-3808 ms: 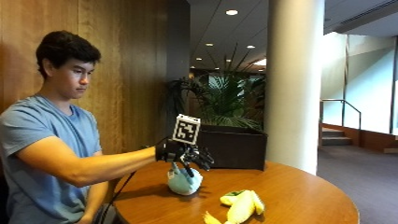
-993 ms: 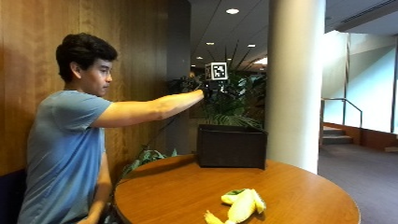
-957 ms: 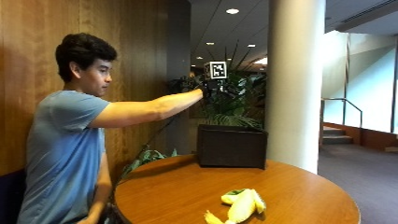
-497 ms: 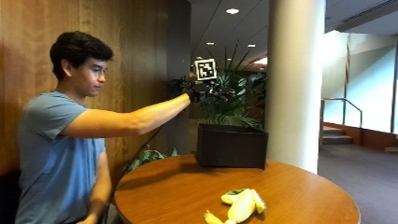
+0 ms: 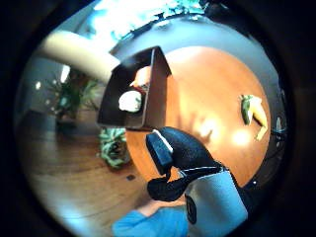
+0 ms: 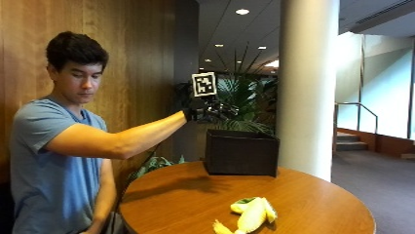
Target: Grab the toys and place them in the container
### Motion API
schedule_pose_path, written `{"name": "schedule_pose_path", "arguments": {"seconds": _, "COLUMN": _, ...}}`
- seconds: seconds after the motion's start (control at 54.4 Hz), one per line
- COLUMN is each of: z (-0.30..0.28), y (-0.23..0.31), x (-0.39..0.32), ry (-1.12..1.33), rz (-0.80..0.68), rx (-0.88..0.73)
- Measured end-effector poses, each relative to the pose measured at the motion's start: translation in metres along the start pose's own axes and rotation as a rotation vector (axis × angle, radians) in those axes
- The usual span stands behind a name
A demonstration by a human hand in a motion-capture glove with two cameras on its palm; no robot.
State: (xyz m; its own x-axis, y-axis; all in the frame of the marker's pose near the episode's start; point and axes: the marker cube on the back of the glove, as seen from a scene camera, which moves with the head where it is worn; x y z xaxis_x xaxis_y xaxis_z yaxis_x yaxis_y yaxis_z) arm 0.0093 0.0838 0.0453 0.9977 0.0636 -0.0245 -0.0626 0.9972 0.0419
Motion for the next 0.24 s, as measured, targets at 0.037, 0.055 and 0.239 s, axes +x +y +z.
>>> {"name": "schedule_pose_path", "arguments": {"seconds": 0.037, "z": 0.001, "y": 0.002, "x": 0.002, "ry": -0.013, "rz": -0.027, "rx": -0.001}}
{"name": "schedule_pose_path", "arguments": {"seconds": 0.055, "z": 0.002, "y": 0.003, "x": 0.003, "ry": -0.009, "rz": -0.037, "rx": -0.002}}
{"name": "schedule_pose_path", "arguments": {"seconds": 0.239, "z": 0.004, "y": 0.003, "x": -0.003, "ry": -0.05, "rz": 0.082, "rx": -0.027}}
